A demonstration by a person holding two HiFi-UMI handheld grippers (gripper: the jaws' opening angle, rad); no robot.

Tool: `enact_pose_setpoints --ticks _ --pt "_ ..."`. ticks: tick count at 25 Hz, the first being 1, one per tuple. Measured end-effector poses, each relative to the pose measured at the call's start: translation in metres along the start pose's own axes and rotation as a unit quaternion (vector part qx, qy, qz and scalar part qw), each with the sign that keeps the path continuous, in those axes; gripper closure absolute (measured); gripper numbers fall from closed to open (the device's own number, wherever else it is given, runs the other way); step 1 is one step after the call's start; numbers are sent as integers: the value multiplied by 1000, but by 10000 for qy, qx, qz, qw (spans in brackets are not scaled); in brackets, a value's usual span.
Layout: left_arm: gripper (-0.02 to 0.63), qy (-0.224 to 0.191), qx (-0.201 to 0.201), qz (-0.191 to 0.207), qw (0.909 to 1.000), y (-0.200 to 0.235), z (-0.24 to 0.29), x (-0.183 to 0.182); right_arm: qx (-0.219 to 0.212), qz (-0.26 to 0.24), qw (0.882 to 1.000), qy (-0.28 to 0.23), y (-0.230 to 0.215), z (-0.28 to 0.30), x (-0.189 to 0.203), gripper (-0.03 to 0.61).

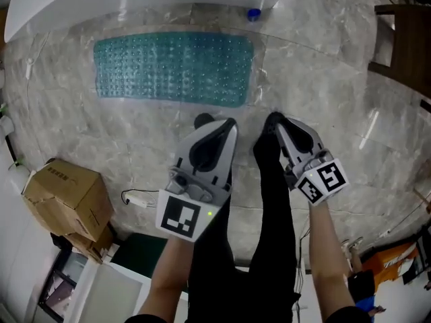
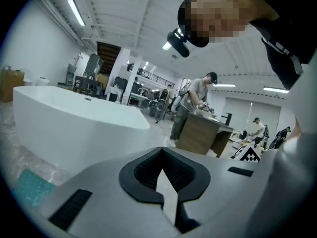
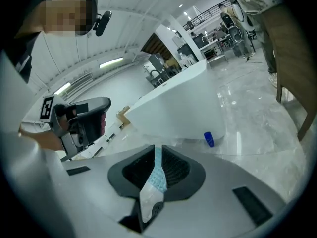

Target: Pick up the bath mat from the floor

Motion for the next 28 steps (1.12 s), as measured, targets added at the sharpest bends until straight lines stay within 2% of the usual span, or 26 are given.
enact_pose_setpoints --ticks 5,8,11,14,16,21,28 --pt "609 517 -4 9 9987 29 45 97 32 170 9994 306 -50 91 63 558" --pt "609 619 -128 -347 9974 47 66 151 6 400 9981 459 -82 145 106 498" --pt "609 714 -243 -599 9954 61 85 199 42 549 9963 667 -113 195 145 478" --pt "609 887 -150 -736 9932 66 106 241 26 717 9937 857 -146 242 174 460" --pt "609 1063 -22 -637 9923 65 118 264 34 797 9919 985 -166 267 191 446" --pt "609 1391 99 -394 9894 64 147 300 44 904 9874 1296 -212 318 223 409" --pt "609 1388 260 -188 9898 74 182 296 -24 1224 9804 1543 -244 366 251 380"
Point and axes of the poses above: the fingertips, and each gripper's own axes: z forward along the fingers, y to its left, x out of its underside, the point moved 2 cm from there along -z, backward along the fingers, and after that the axes turned 15 degrees about y, right-handed, at the moved point
